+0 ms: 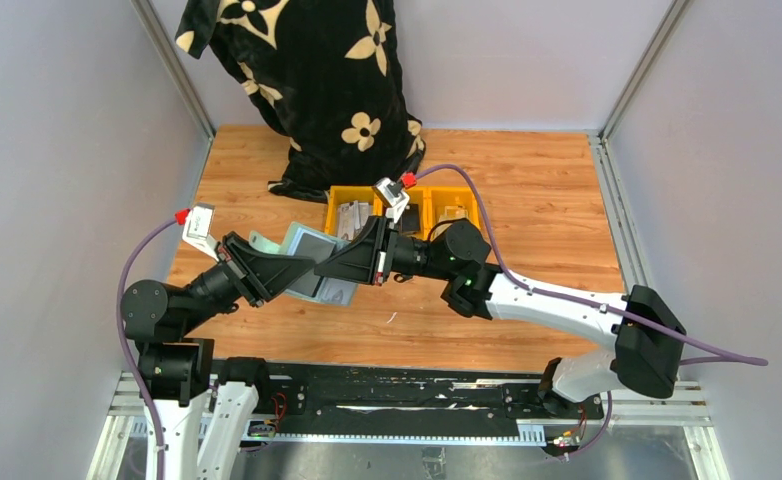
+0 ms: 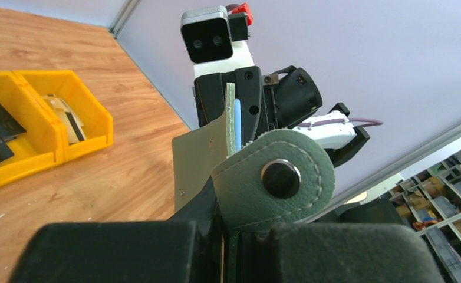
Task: Take the credit cards out of the card holder
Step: Remove the credit card from the card holder.
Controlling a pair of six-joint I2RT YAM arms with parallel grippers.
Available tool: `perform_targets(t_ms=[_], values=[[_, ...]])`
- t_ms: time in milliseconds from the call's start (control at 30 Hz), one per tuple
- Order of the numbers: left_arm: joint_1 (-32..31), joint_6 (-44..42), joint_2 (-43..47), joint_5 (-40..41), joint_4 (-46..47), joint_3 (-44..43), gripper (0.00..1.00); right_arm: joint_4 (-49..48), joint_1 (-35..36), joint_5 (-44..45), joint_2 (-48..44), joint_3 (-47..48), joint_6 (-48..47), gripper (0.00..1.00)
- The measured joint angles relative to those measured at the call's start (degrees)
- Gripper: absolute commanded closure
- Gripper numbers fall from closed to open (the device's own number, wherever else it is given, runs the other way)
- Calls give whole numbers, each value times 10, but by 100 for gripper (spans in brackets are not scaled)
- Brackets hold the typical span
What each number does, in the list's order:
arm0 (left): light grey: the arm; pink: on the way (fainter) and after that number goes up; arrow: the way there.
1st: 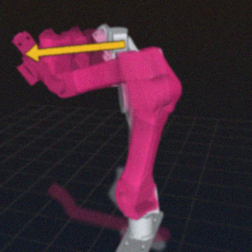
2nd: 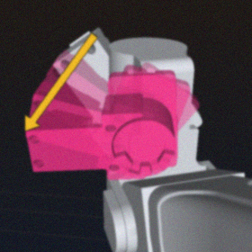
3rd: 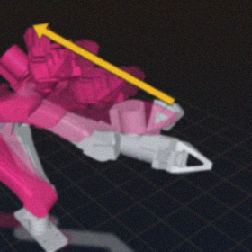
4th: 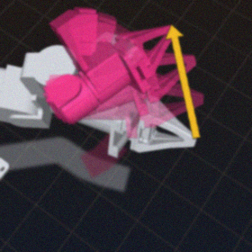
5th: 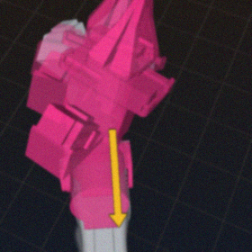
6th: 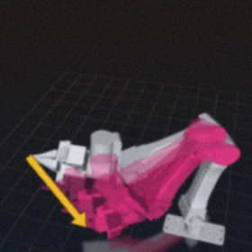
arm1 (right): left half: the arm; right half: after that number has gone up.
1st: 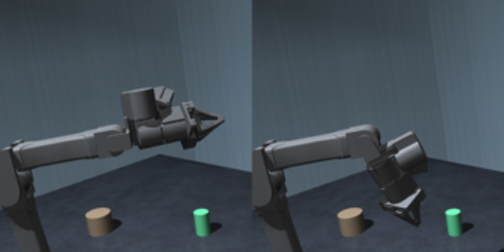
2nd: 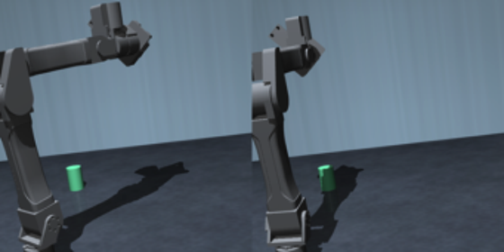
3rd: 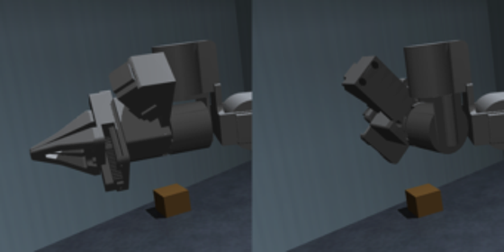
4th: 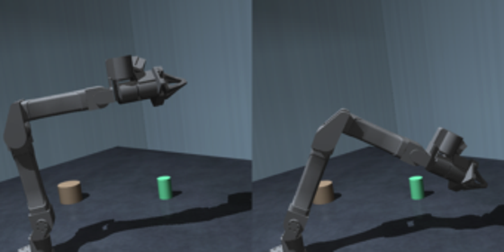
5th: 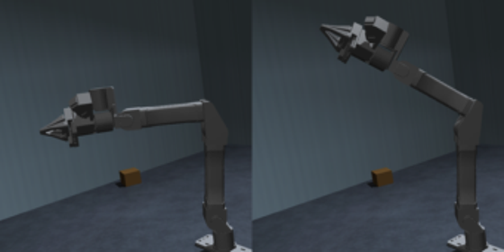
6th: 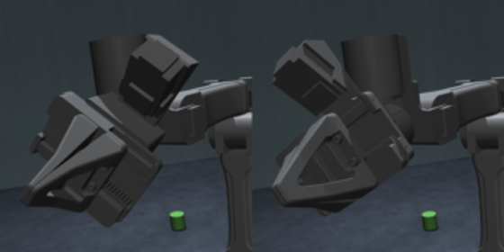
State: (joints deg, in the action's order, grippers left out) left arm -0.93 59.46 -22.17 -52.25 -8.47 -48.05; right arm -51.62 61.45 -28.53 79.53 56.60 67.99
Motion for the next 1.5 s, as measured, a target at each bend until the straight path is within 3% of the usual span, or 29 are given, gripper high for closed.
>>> perform_targets(t_ms=[233,400,633,1333,1500], values=[[0,8,-1,-8,1,0,90,-16,0,1,-18,-29,0,100],[0,18,-3,-16,2,0,79,-15,1,4,-27,-37,-1,100],[0,23,-4,-13,8,-1,72,-15,1,5,-38,-40,-2,100],[0,30,-5,-13,11,-9,96,-6,3,20,-97,-103,-17,100],[0,-13,-11,-8,-15,-32,99,41,1,20,-127,-106,-37,100]])
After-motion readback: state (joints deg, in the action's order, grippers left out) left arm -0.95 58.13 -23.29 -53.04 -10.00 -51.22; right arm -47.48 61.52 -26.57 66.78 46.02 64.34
